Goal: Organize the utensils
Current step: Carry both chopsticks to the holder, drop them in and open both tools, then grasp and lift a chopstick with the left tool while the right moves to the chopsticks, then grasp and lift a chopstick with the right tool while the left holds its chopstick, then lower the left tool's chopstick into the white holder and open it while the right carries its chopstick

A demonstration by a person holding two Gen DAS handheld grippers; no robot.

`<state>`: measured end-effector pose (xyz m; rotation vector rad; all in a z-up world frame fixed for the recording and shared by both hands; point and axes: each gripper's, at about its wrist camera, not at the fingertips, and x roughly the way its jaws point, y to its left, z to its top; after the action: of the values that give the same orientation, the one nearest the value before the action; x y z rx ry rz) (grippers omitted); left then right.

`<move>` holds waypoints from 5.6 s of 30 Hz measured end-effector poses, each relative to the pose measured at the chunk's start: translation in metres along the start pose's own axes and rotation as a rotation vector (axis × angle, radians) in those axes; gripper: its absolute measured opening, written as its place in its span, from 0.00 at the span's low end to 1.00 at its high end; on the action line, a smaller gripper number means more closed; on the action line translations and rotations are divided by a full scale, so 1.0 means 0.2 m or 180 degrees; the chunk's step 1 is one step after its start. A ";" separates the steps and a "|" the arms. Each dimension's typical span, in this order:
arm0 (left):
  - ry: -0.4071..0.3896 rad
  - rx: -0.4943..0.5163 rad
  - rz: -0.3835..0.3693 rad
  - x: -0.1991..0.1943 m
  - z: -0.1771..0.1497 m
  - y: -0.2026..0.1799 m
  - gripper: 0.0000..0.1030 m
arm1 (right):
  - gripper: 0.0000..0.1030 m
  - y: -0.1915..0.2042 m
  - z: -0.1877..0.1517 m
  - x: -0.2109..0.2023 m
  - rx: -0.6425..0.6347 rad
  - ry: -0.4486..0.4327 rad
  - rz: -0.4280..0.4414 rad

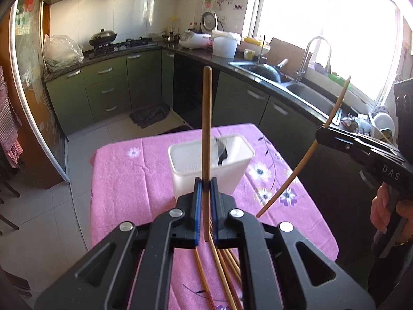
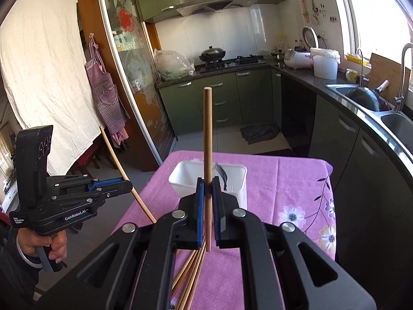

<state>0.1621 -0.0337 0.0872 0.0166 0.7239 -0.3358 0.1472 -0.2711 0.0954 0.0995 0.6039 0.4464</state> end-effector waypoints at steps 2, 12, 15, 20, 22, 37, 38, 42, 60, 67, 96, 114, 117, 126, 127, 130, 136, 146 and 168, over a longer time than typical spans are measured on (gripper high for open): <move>-0.0224 -0.0007 0.0020 -0.06 0.12 0.00 0.06 | 0.07 -0.02 0.10 -0.05 0.0041 -0.0151 -0.0012; -0.0768 -0.0001 0.0304 0.00 0.42 0.01 0.06 | 0.07 -0.15 0.39 -0.02 0.0245 -0.0480 -0.0113; -0.0568 -0.0023 0.0323 0.15 0.38 0.02 0.06 | 0.07 -0.18 0.40 0.09 0.0263 -0.0434 -0.0174; -0.0164 0.0013 0.0356 0.33 0.28 0.02 0.06 | 0.07 -0.21 0.36 0.27 0.0262 -0.0294 -0.0231; 0.0034 0.0058 0.0364 0.39 0.24 0.01 0.07 | 0.07 -0.22 0.33 0.32 0.0253 -0.0233 -0.0249; 0.0233 0.0103 0.0226 0.20 0.02 0.04 0.33 | 0.07 -0.18 0.16 0.50 0.0160 0.0027 -0.0262; 0.0268 0.0099 0.0200 0.20 0.00 0.04 0.33 | 0.07 -0.18 0.15 0.50 0.0163 0.0029 -0.0256; 0.0436 0.0075 0.0098 0.21 -0.10 0.03 0.33 | 0.09 -0.16 0.14 0.48 0.0125 0.0046 -0.0238; 0.1868 -0.0139 0.0040 0.72 -0.63 0.04 0.32 | 0.09 -0.20 -0.33 0.21 0.0029 0.0578 -0.0207; 0.2215 -0.0215 0.0246 0.86 -0.73 0.03 0.16 | 0.12 -0.35 -0.60 0.36 0.0224 0.1025 -0.0196; 0.1552 -0.0098 0.0298 0.55 -0.52 0.01 0.07 | 0.13 -0.07 -0.77 0.70 -0.0068 0.2009 0.0155; 0.0903 0.0047 0.0300 0.28 -0.47 0.05 0.07 | 0.13 0.03 -0.83 1.05 -0.0223 0.2516 -0.0071; 0.0906 0.0047 0.0286 0.28 -0.48 0.06 0.07 | 0.15 0.08 -0.83 1.08 -0.0245 0.2557 -0.0127; 0.0910 0.0038 0.0263 0.29 -0.49 0.07 0.07 | 0.10 0.24 -0.84 1.20 -0.0530 0.2479 -0.0354; 0.0910 0.0036 0.0260 0.29 -0.49 0.07 0.07 | 0.07 0.24 -0.83 1.21 -0.0502 0.2470 -0.0324; 0.0903 0.0036 0.0252 0.29 -0.50 0.07 0.07 | 0.06 0.23 -0.82 1.18 -0.0456 0.2371 -0.0269; 0.0885 0.0041 0.0242 0.27 -0.50 0.08 0.07 | 0.06 0.19 -0.71 0.97 -0.0387 0.1937 -0.0116; 0.0799 0.0056 0.0240 0.20 -0.49 0.08 0.07 | 0.06 0.12 -0.54 0.47 -0.0277 0.1186 0.0021; 0.0645 0.0147 0.0167 0.09 -0.37 0.03 0.07 | 0.06 0.01 -0.44 0.21 -0.0170 0.0879 0.0106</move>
<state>0.1277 -0.0244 0.0193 0.1146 0.9146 -0.3031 0.1277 -0.2533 0.0018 -0.0035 0.8619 0.5126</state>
